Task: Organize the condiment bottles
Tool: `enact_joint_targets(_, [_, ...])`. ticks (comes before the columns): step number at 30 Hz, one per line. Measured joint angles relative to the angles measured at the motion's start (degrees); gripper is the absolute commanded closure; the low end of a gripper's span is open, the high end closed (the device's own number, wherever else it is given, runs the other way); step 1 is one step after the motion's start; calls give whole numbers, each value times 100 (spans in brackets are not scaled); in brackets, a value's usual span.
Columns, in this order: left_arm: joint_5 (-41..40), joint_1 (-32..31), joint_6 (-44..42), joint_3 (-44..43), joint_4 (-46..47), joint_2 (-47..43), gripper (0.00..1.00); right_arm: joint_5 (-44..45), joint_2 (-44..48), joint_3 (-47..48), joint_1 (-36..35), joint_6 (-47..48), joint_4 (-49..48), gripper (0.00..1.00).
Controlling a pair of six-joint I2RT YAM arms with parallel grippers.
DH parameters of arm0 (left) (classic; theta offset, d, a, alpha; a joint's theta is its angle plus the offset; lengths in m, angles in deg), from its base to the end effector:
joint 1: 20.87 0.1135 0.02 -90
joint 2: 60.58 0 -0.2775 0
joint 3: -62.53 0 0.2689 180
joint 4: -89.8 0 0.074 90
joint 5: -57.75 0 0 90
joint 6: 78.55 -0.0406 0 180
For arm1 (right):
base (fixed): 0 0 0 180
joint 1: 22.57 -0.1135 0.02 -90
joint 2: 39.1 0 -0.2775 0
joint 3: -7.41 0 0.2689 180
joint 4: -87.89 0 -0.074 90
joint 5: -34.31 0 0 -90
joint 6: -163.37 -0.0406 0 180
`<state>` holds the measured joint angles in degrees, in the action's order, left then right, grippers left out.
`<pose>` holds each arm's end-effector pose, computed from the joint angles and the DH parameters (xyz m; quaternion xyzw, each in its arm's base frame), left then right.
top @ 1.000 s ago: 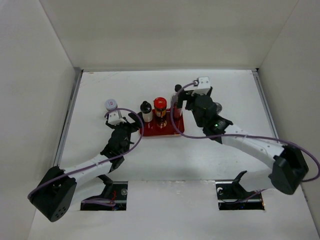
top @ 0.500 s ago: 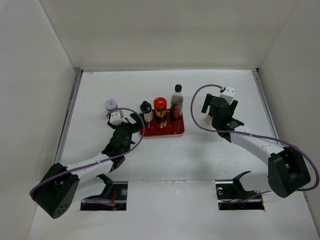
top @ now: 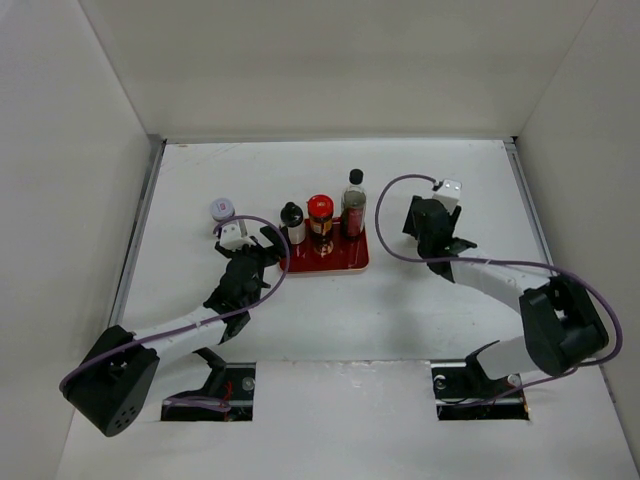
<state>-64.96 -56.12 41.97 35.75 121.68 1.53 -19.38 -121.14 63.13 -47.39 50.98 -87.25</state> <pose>0.1903 -0.1076 0.1968 -0.1640 0.7060 -0.1850 0.6637 0.2950 0.1099 0.2139 0.1354 0.8308 -0.0619 0.5363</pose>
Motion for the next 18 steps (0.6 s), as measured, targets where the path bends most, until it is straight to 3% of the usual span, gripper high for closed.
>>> enact_joint_targets(9, [2,0,4,0,2,109,2,376,1353,-442,-1683,17,157,53])
enact_joint_targets(13, [7,4,11,0,-2,186,2,337,1108,-378,-2389,-33,7,52])
enact_joint_targets(18, [15,72,15,0,0,164,3,201,560,-262,-2627,9,-317,52])
